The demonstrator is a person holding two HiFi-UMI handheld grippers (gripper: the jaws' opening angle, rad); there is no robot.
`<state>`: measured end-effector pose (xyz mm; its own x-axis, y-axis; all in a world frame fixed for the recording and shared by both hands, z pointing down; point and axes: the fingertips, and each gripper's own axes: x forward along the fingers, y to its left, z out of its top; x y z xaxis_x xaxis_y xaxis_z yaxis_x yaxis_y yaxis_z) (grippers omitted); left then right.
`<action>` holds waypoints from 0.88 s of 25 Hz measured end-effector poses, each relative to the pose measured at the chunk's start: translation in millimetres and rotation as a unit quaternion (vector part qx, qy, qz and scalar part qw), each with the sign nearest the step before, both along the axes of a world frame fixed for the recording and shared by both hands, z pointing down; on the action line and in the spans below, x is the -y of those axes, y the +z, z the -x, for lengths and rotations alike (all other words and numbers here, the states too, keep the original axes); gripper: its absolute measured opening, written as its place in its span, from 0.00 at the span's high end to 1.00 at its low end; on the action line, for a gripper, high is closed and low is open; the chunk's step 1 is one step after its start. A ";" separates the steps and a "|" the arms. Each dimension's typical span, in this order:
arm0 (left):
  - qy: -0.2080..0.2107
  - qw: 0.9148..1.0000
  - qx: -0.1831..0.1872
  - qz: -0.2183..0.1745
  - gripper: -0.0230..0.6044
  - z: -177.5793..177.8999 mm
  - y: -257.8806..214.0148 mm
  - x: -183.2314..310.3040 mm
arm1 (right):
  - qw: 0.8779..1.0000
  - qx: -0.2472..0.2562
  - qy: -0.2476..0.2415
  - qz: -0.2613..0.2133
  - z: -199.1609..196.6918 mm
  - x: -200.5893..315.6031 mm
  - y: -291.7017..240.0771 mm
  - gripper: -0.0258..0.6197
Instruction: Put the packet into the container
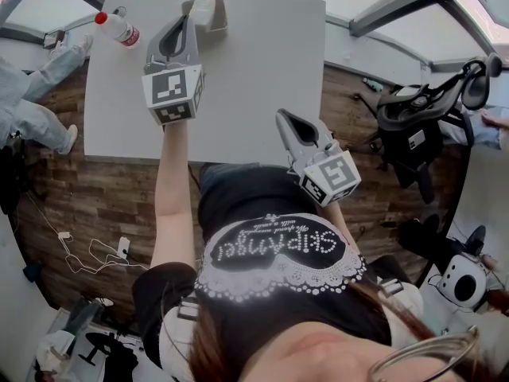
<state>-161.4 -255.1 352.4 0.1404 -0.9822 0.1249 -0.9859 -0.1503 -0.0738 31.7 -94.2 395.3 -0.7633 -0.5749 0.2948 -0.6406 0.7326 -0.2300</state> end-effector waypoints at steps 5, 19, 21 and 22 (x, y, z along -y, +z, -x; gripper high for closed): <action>-0.002 1.000 -0.005 -0.010 0.97 -3.1 -9.3 -14.9 | 1.000 0.003 -0.004 -0.004 -0.1 -3.3 -3.5 0.97; -0.015 0.998 -0.003 -0.054 0.97 -17.9 -38.7 -70.9 | 1.000 0.011 -0.014 -0.008 3.7 -11.7 -5.6 0.97; -0.022 0.998 -0.003 -0.061 0.97 -17.4 -41.2 -79.9 | 1.000 0.011 -0.015 -0.009 4.3 -11.8 -6.5 0.97; -0.025 0.998 -0.004 -0.063 0.97 -17.1 -42.1 -83.7 | 1.000 0.010 -0.015 -0.010 4.4 -11.6 -6.8 0.97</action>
<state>-144.3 -171.4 310.3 0.0914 -0.9958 -0.0018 -0.9926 -0.0909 -0.0806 27.2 -82.6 388.5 -0.7864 -0.5568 0.2676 -0.6131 0.7565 -0.2277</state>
